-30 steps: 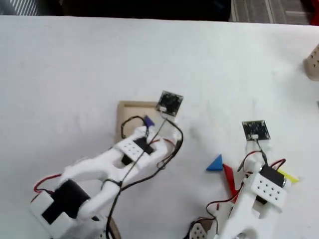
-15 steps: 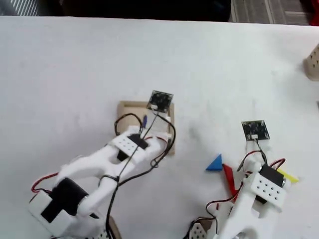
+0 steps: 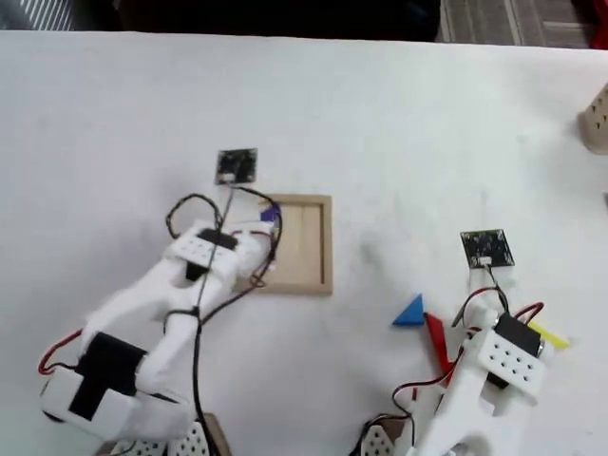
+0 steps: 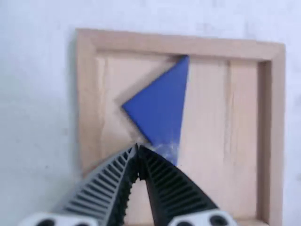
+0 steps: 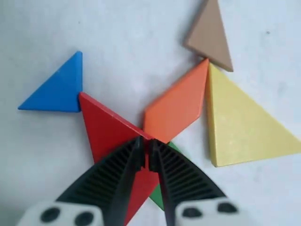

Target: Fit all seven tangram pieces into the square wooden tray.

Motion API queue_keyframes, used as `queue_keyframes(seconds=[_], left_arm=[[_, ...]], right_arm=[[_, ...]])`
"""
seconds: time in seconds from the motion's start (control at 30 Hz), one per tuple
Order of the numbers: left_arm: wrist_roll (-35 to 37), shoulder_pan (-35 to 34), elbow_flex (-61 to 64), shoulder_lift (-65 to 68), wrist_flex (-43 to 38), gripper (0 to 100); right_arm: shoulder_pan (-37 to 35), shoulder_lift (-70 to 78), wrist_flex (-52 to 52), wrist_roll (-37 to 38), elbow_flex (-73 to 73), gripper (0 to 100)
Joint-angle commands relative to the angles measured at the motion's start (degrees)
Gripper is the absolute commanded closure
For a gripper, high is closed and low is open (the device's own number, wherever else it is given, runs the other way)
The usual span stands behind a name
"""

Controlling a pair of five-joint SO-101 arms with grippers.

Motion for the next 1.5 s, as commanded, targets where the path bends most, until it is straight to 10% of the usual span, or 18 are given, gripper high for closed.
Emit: queue_keyframes(seconds=[0.0, 0.3, 0.63, 1.03, 1.47], left_arm=[[1.76, -5.32, -3.87, -0.04, 0.70, 98], [2.99, -5.67, -4.13, -11.03, 6.59, 98], [2.99, 10.51, 5.27, -18.51, -2.37, 98], [2.99, 1.10, -4.31, 3.65, -4.57, 98], [2.99, -4.26, -2.81, -5.76, -1.58, 98]], right_arm=[[-0.40, 0.13, -0.40, 0.70, 0.44, 97.2], [-0.40, 0.13, -0.40, 0.79, 0.44, 97.2], [-0.48, 0.13, -0.31, 0.79, 0.53, 97.2], [-0.48, 0.13, -0.31, 0.79, 0.53, 97.2], [-0.48, 0.13, -0.31, 0.79, 0.53, 97.2]])
